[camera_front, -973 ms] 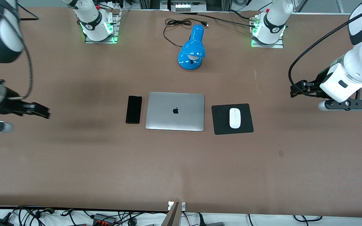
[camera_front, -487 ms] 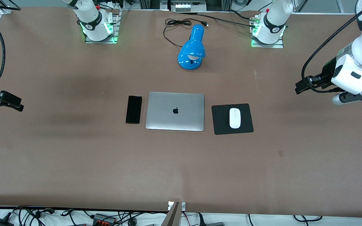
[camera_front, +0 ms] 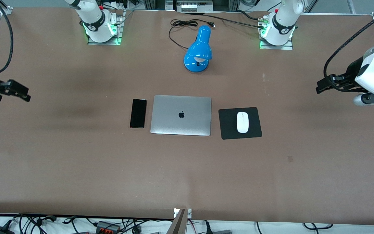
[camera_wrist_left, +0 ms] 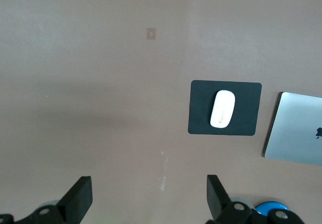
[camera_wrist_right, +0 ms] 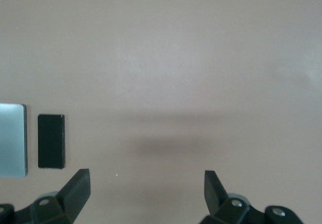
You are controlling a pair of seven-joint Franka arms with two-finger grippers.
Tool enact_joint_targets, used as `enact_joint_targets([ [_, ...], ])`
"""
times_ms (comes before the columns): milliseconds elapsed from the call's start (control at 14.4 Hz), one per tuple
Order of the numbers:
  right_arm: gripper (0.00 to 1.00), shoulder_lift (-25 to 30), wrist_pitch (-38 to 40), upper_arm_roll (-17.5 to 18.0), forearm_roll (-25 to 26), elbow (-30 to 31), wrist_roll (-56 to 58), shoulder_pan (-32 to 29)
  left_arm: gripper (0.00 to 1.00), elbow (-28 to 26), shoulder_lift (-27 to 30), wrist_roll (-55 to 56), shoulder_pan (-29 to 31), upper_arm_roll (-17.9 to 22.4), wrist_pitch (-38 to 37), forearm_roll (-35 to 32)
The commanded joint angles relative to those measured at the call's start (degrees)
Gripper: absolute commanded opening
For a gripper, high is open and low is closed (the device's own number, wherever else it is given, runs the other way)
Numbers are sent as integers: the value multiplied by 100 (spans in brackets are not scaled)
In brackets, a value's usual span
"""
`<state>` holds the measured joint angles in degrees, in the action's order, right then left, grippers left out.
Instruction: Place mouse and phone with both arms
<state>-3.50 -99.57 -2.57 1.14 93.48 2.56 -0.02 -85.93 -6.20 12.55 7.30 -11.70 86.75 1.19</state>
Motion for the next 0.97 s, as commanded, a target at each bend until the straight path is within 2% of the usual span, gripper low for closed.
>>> enact_joint_targets([
  [0,100,560,-203,-6,9,741,87,-7,100,-284,277,116,-9,-121,-18,4],
  [348,100,833,-282,2,-35,1120,52,11,100,-267,260,28,-9,-122,-9,-5],
  [904,100,825,-309,2,-62,1023,34,-7,100,-240,234,19,-9,-122,44,-58],
])
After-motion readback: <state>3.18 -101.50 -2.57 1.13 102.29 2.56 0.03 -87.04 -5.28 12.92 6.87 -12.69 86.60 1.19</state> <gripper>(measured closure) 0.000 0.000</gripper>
